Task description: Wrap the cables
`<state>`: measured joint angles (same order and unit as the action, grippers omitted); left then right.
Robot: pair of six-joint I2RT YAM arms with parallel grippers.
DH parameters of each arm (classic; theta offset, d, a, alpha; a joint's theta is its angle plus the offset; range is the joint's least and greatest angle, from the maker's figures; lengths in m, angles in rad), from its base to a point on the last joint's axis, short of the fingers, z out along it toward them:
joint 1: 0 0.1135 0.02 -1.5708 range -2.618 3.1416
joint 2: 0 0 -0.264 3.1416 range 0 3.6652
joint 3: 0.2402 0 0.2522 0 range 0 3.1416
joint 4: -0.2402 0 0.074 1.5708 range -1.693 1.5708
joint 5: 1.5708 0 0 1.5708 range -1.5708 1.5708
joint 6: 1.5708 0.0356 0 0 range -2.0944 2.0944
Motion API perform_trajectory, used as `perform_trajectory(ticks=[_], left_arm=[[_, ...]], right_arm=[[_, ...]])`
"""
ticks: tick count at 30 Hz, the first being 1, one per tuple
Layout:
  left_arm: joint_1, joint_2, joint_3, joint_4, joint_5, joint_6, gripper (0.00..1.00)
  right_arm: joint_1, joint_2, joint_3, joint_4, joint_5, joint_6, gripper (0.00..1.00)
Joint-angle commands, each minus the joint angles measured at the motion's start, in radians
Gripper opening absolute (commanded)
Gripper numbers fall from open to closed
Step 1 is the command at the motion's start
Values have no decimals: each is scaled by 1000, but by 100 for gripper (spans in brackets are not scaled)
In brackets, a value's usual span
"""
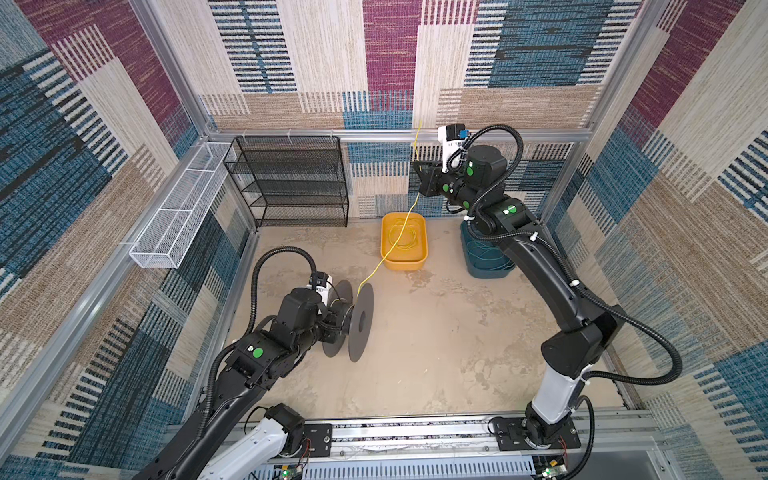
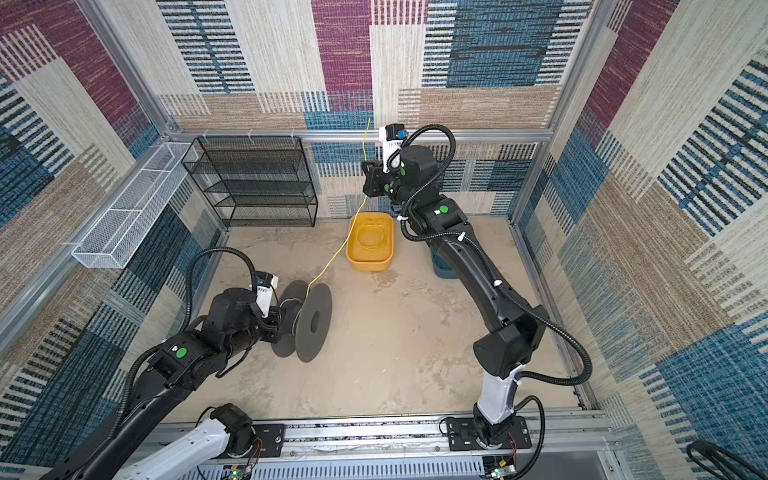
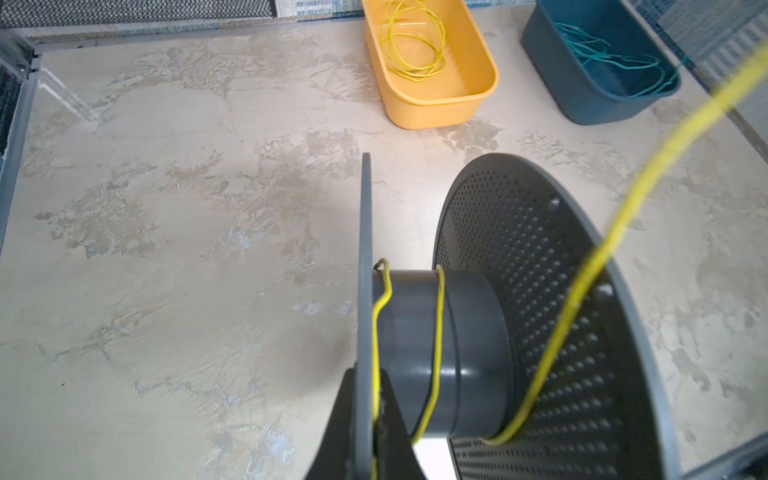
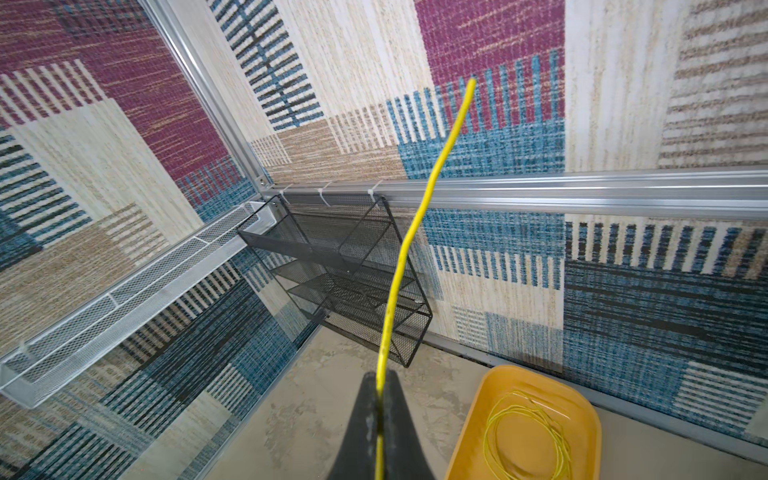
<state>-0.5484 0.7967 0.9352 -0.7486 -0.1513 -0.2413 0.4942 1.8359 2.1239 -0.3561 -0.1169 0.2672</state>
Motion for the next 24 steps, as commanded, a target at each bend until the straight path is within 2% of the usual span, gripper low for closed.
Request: perform_trajectory(ticks=[1, 5, 13, 24], left_arm=[[-1, -16, 52, -124, 55, 90, 0], [-2, -25, 80, -134, 151, 137, 0], [-2, -38, 79, -145, 152, 174, 0], [-2, -99, 152, -81, 210, 124, 0]], right_arm=[[-35, 47, 62, 49, 100, -38, 0], [-111, 87, 62, 78, 51, 21, 0], [-205, 141, 46, 93, -4, 77, 0], [-293, 22, -373, 282, -2, 126, 0]])
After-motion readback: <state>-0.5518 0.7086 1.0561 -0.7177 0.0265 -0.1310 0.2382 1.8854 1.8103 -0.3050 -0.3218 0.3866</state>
